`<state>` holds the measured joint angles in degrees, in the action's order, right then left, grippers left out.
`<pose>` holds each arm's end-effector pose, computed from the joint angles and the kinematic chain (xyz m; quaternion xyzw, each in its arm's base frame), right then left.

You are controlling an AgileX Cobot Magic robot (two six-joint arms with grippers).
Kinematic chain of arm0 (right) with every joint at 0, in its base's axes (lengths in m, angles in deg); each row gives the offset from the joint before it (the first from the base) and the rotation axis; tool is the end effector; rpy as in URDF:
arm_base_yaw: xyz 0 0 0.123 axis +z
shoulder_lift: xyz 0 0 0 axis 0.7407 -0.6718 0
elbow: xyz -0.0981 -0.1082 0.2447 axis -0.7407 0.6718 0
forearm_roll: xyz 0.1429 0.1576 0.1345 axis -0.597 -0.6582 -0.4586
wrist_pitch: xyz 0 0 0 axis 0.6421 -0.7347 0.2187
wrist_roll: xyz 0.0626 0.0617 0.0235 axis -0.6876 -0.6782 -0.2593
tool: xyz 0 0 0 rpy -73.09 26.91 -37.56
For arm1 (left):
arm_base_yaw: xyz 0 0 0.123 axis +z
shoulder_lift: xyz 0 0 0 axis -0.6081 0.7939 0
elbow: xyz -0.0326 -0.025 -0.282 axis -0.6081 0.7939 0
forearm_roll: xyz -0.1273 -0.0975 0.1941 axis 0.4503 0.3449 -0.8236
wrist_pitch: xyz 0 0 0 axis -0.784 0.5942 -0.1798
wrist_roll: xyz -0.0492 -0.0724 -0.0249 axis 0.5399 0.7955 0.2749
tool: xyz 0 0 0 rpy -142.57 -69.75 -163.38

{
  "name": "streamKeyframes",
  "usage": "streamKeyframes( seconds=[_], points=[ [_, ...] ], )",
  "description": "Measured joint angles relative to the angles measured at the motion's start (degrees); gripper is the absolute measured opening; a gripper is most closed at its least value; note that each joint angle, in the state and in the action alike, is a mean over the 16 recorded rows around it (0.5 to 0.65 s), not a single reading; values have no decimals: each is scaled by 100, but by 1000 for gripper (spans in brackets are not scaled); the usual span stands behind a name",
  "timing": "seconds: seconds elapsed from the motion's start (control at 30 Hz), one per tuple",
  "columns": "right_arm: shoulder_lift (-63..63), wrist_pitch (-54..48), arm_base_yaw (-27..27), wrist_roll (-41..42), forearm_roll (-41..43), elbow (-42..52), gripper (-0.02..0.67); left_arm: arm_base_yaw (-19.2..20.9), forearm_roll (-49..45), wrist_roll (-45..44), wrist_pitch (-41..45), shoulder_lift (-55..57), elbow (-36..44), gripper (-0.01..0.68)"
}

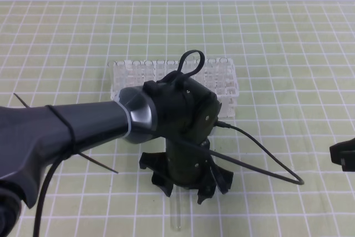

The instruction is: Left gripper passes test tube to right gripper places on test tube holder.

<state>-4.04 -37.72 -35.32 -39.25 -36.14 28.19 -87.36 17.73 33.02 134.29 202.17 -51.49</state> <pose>0.1656 0.0634 0.3079 -0.1096 0.9334 0.1827 0.2887 0.2477 -0.2926 0.1870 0.1658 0.9859 -0.0106 0.0214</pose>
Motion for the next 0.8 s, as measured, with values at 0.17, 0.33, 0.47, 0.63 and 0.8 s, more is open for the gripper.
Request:
streamKeyframes(
  seconds=[0.17, 0.33, 0.47, 0.63, 0.8],
  points=[
    [0, -8, 0, 26, -39, 0, -16, 0, -57, -6, 65, -8, 3, 437],
    [0, -17, 0, 32, -52, 0, -16, 2, -116, -6, 106, 2, 0, 437],
    [0, -26, 0, 38, -64, 0, -16, 7, -151, -6, 137, 34, -1, 437],
    [2, -36, 0, 49, -82, 0, -16, 24, -165, -6, 169, 114, -7, 436],
    [4, -45, 0, 91, -112, 0, -16, 40, -173, -8, 181, 198, -11, 433]
  ],
)
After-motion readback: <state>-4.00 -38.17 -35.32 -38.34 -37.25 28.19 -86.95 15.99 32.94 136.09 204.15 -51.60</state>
